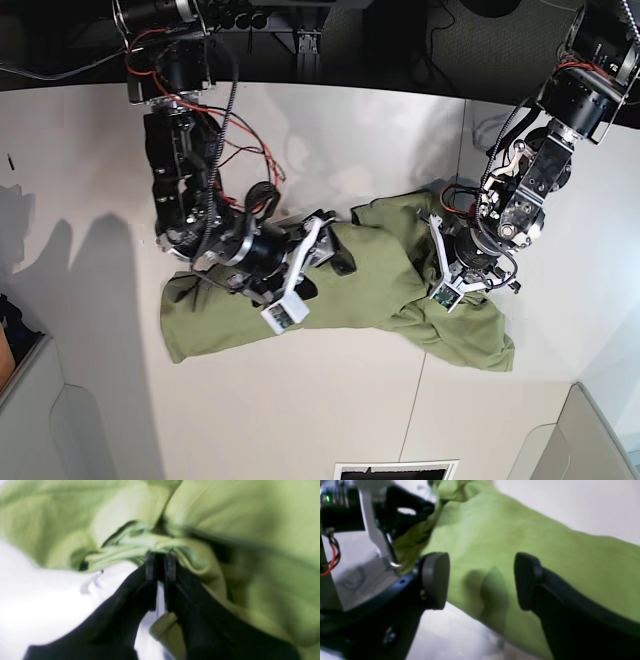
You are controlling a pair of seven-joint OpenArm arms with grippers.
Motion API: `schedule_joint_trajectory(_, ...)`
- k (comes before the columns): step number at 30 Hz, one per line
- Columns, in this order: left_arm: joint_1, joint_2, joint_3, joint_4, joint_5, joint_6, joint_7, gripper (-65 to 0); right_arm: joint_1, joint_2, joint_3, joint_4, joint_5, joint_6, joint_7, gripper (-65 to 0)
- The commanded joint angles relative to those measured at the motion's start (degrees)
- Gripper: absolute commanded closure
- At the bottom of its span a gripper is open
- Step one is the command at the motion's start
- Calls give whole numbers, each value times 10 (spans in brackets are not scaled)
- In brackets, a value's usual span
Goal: Layout the t-shirt on the table in an organized manner, then fold the t-shirt properly
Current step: 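Lay the stretched shirt down and open both grippers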
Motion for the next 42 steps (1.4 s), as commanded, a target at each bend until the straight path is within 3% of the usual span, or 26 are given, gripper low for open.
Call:
schedule_joint_trajectory(1,5,-3,2,2,-13,-17,24,-83,16,-8,-17,-3,-10,-6,27,-401)
schedule_joint_trajectory(7,9,-4,2,2,-11,-16,25,-83,33,-8,-105,-100,-87,-77,91,-381)
schedule_joint_trajectory(9,9,-7,2,2,-11,-16,25,-83,35,-7,-118,-111,-107,-107,91,-265)
schedule_joint_trajectory(12,8,-14,2,2,-11,-16,23,-83,35,-7,-118,-105,-134,-133,90,0)
schedule_joint_trajectory(21,8,-23,2,0,-11,-4,20,-83,0,23,-54,44,-148,-133,26,0)
schedule_joint_trajectory(29,9,-51,2,-1,-7,-3,22,-83,-74,81,80,113,-119,-146,11,0)
schedule_joint_trajectory(34,16,-53,2,-1,-2,-12,25,-83,-116,108,188,114,-79,-144,26,0)
schedule_joint_trajectory(38,27,-52,2,-1,2,-12,25,-83,-131,123,260,114,-9,-108,25,0)
schedule_joint_trajectory(39,30,-53,2,-1,2,-12,25,-83,-131,124,274,114,0,-105,23,-14)
schedule_joint_trajectory(42,36,-54,2,-1,17,-12,28,-83,-130,127,309,114,14,-106,24,-221)
